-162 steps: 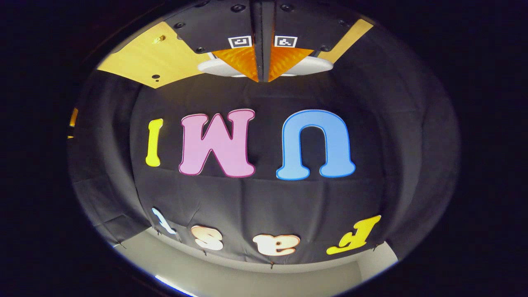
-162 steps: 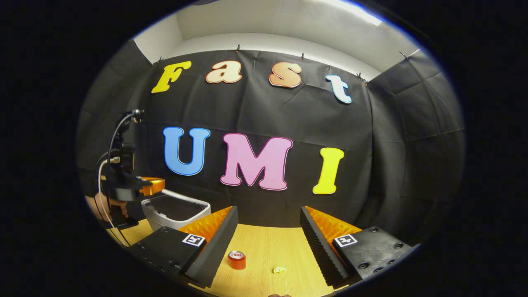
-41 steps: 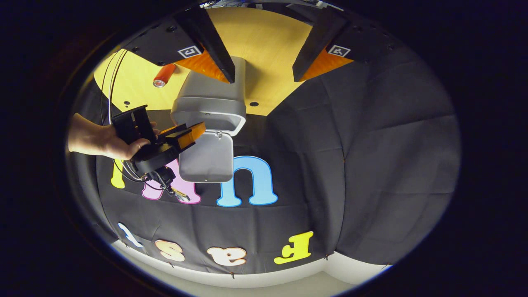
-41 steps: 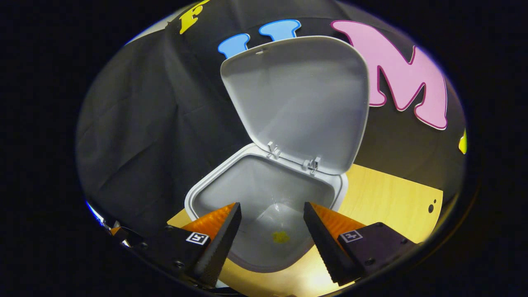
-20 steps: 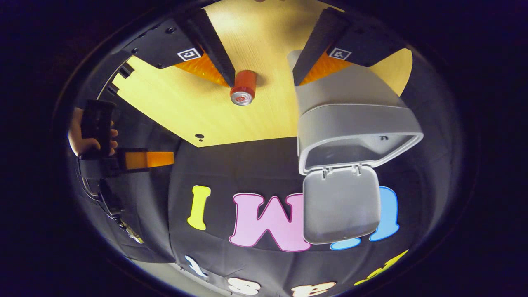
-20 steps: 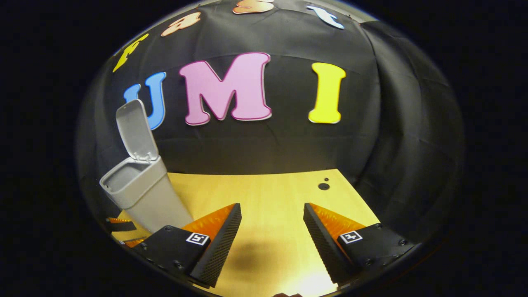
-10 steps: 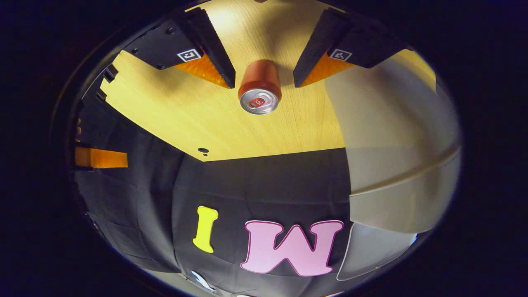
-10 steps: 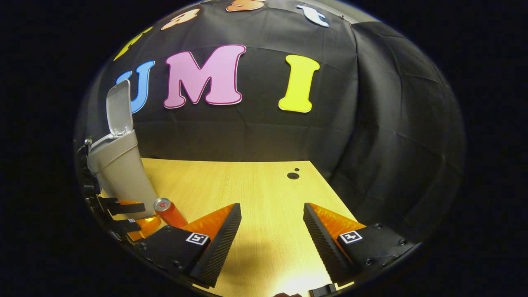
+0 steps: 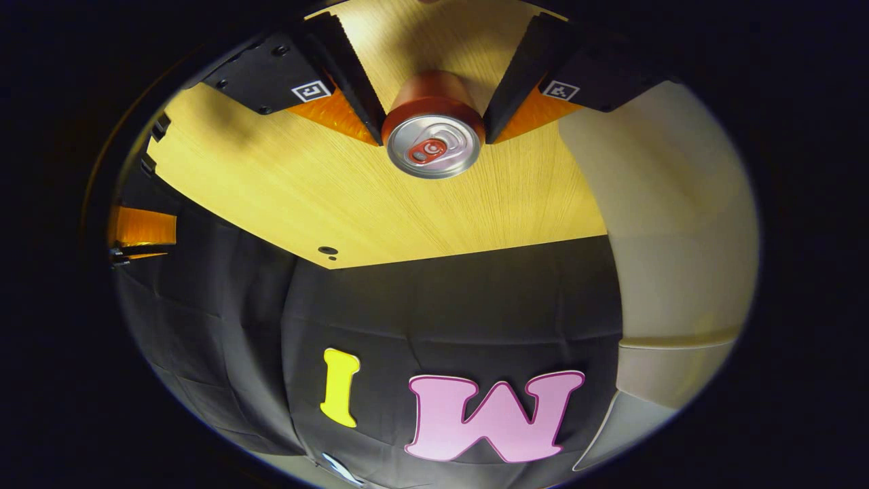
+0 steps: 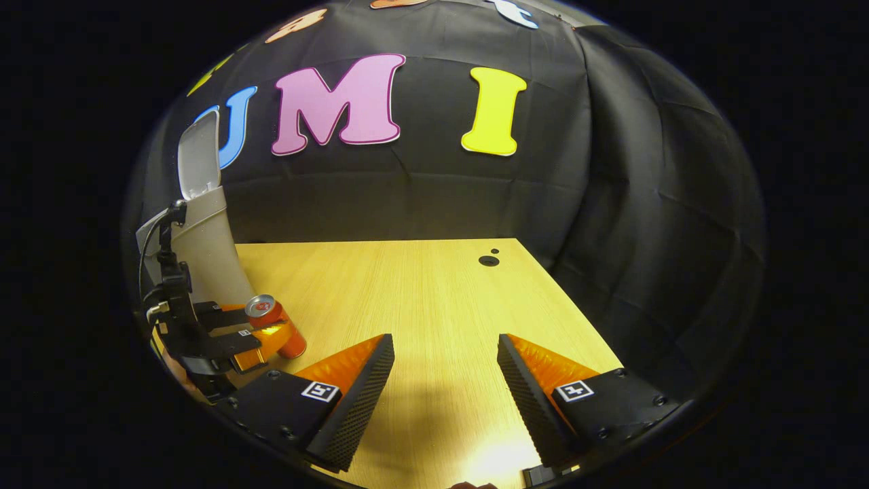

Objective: Press the lid of the desktop garbage bin to open it, pick up the crumpled paper on the desktop and throw it into the bin, then pick up the pop can on the desktop and drop it into the bin, and finally close the garbage bin lid.

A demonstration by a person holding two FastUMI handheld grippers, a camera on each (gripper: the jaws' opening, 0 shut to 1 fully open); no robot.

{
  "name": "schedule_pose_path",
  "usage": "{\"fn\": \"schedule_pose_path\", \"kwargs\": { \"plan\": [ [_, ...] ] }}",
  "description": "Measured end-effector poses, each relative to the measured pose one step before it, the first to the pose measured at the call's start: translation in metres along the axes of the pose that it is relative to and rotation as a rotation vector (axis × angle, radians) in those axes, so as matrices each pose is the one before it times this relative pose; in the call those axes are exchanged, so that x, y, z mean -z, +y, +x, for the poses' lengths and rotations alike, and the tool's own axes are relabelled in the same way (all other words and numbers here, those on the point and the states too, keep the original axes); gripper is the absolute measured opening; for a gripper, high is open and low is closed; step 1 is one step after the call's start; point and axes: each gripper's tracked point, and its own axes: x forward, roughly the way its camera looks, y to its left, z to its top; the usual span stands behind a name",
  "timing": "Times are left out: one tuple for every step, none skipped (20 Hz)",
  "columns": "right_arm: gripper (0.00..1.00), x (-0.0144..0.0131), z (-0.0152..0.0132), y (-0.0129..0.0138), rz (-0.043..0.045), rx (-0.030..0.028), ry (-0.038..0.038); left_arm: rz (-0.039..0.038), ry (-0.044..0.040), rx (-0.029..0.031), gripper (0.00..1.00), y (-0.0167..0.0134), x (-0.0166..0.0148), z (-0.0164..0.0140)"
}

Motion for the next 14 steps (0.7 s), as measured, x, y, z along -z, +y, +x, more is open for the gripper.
{"fn": "schedule_pose_path", "kwargs": {
  "plan": [
    [0.99,-0.00123,0.00086,-0.00252,0.00279,0.00065,0.00233,-0.00226,0.00109,-0.00079,0.97,-0.00102,-0.00036,0.00262],
    [0.99,-0.00128,0.00112,-0.00199,0.00195,0.00118,0.00108,0.00032,0.00394,-0.00227,0.97,-0.00055,0.00161,0.00018],
    [0.99,-0.00025,0.00082,-0.00341,0.00210,0.00216,0.00060,0.00487,0.01403,-0.01566,0.97,0.00128,0.00411,0.00022],
    [0.99,-0.00126,0.00096,-0.00296,-0.00003,0.00273,0.00307,0.00095,0.00647,-0.00977,0.93,0.00038,-0.00034,0.00052],
    [0.99,0.00049,0.00097,-0.00347,-0.00164,0.00940,0.00745,0.00294,0.00474,-0.00338,0.90,-0.00133,-0.00168,0.00046],
    [0.99,0.00206,0.00087,-0.00370,0.00502,0.00843,0.01688,0.00580,0.00541,-0.00957,0.90,0.00080,-0.00200,-0.00136],
    [0.99,0.00051,-0.00058,-0.00013,0.01215,-0.00430,0.00866,0.00235,-0.00645,-0.00043,0.90,-0.00131,-0.00532,-0.00155],
    [0.99,-0.00162,-0.00009,-0.00024,0.01330,-0.00359,0.00467,0.00318,-0.00823,0.00226,0.89,-0.00232,-0.00721,-0.00270],
    [0.99,-0.00280,-0.00026,-0.00002,0.00920,-0.00375,0.00290,0.00521,-0.01167,-0.00110,0.89,-0.00138,-0.00933,-0.00479],
    [0.99,-0.00355,-0.00052,0.00030,0.00281,-0.00211,0.00015,0.00670,-0.01421,0.00248,0.89,-0.00221,-0.00980,-0.00595],
    [0.99,-0.00258,-0.00143,0.00002,0.00155,-0.00188,-0.00129,0.01087,-0.01564,-0.00001,0.89,-0.00165,-0.01218,-0.00621],
    [0.99,-0.00386,-0.00178,-0.00010,0.00100,-0.00126,-0.00076,0.01191,-0.01588,-0.00064,0.89,-0.00208,-0.01200,-0.00697],
    [0.99,-0.00474,-0.00204,-0.00045,0.00022,-0.00016,-0.00094,0.01181,-0.01604,0.00085,0.89,-0.00159,-0.01236,-0.00776],
    [0.99,-0.00432,-0.00191,0.00010,0.00047,-0.00180,-0.00018,0.01504,-0.01759,-0.00052,0.89,-0.00172,-0.01277,-0.00757]
  ]
}}
